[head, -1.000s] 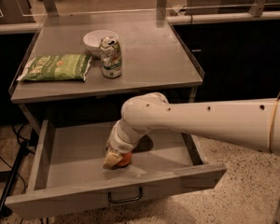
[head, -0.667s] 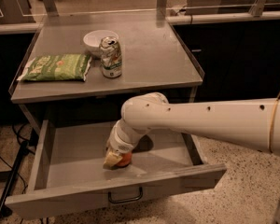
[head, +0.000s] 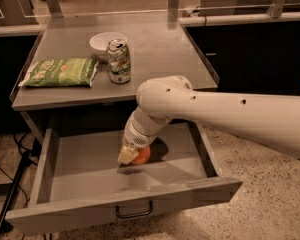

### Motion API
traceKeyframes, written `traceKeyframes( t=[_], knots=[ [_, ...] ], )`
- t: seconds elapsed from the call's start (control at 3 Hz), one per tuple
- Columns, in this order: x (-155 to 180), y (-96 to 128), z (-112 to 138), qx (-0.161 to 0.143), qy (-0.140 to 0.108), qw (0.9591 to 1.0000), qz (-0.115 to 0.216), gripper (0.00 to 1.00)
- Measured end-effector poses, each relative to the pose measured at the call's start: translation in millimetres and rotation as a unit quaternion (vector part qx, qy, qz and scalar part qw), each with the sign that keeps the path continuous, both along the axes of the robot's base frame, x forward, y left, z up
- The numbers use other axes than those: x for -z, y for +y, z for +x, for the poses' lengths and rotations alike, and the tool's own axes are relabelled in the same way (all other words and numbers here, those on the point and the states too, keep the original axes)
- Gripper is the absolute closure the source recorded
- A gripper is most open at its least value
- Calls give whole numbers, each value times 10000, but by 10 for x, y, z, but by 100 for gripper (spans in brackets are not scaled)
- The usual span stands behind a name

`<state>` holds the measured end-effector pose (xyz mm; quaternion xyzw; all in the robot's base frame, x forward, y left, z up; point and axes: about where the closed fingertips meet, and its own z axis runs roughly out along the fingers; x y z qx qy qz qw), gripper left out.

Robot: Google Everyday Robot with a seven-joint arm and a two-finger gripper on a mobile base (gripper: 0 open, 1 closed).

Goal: Pick orange from top drawer and place on counter

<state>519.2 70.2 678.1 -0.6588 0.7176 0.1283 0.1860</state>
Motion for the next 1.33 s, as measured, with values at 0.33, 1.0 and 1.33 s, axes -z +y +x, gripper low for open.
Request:
traceKeyframes(
  t=[0.33,1.0,1.33],
  knots=[
    [-451,-145,19,113,-165,9998,8,100],
    [-653,-216,53,153,-229,9996,-63,100],
    [-959,-386,141,355,-337,9986,-216,100]
  ],
)
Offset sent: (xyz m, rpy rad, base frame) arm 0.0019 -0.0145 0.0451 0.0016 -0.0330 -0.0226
